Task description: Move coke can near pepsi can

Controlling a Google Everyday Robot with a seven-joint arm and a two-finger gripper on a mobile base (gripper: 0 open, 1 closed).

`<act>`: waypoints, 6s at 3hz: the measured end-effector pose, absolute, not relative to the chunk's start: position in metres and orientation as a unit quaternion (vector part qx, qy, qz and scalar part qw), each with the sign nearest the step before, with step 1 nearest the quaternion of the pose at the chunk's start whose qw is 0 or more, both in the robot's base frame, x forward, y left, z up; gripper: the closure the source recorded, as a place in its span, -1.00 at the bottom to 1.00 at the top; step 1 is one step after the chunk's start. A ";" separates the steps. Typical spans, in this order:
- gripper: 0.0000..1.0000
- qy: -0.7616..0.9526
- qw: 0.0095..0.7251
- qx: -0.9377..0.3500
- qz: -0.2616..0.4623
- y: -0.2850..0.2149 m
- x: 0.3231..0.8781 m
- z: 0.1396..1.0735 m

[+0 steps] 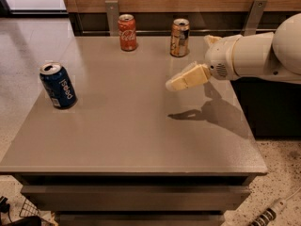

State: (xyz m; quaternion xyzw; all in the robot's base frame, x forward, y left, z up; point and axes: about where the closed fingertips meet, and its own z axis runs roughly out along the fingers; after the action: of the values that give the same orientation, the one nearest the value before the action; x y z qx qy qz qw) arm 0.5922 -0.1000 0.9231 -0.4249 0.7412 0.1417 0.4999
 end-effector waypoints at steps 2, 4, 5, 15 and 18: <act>-1.00 0.663 0.650 -0.342 0.144 -0.085 0.645 0.962; -1.00 0.657 0.668 -0.325 0.132 -0.084 0.653 0.973; -1.00 0.669 0.655 -0.317 0.150 -0.071 0.677 0.967; -0.51 0.654 0.618 -0.312 0.305 0.072 0.869 0.888; 0.91 0.653 0.615 -0.315 0.310 0.082 0.867 0.886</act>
Offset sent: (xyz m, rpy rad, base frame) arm 0.1054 -0.0276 0.0917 0.3868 -0.5357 -0.3438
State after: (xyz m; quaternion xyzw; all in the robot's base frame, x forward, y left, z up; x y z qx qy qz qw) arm 0.8669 0.0817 0.8864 -0.3154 0.6533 0.3095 0.6147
